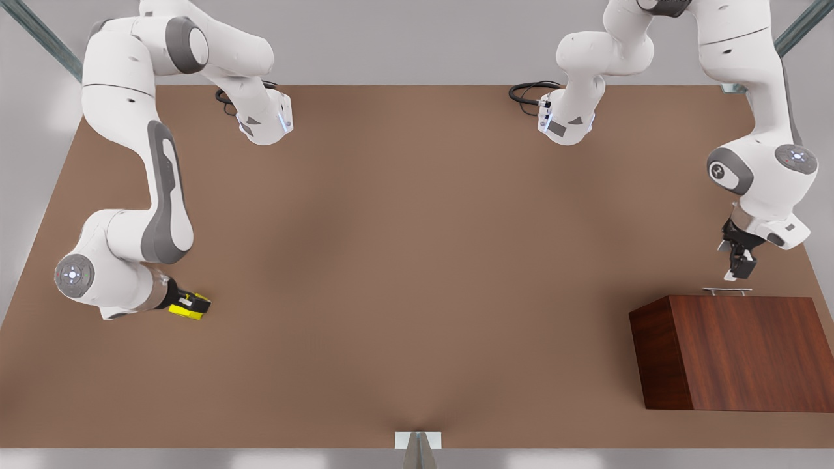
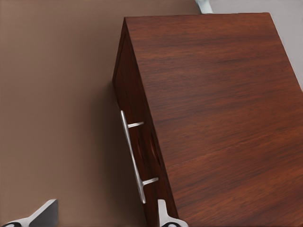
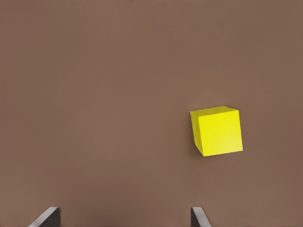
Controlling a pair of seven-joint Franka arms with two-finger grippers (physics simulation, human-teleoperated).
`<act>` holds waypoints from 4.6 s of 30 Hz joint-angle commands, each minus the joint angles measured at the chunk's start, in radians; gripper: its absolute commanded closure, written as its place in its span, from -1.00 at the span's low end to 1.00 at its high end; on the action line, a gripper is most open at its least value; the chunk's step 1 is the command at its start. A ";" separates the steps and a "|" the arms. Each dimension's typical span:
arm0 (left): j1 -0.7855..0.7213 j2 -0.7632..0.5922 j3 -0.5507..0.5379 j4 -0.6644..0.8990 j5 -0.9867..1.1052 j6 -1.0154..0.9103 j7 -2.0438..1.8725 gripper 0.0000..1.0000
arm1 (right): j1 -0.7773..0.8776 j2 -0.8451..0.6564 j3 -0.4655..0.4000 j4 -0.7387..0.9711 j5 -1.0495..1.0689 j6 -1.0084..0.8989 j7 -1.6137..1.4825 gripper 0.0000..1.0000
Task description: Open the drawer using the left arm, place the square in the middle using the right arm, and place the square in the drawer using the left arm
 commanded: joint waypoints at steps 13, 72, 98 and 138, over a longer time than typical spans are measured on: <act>0.051 0.121 -0.004 0.003 -0.060 0.173 0.001 -1.00 | -0.053 0.060 -0.003 -0.051 0.035 0.117 -0.244 -1.00; 0.106 0.098 -0.023 0.002 -0.051 -0.094 0.018 -1.00 | 0.252 0.195 0.185 0.188 0.011 0.048 0.935 0.00; 0.129 0.052 0.000 0.002 0.037 -0.249 0.018 -1.00 | 0.902 0.586 0.233 0.563 -0.129 0.191 1.276 -0.10; 0.126 -0.088 0.011 0.035 0.078 -0.607 0.001 -1.00 | -0.121 -0.226 0.181 0.169 -0.120 -0.325 -0.296 -1.00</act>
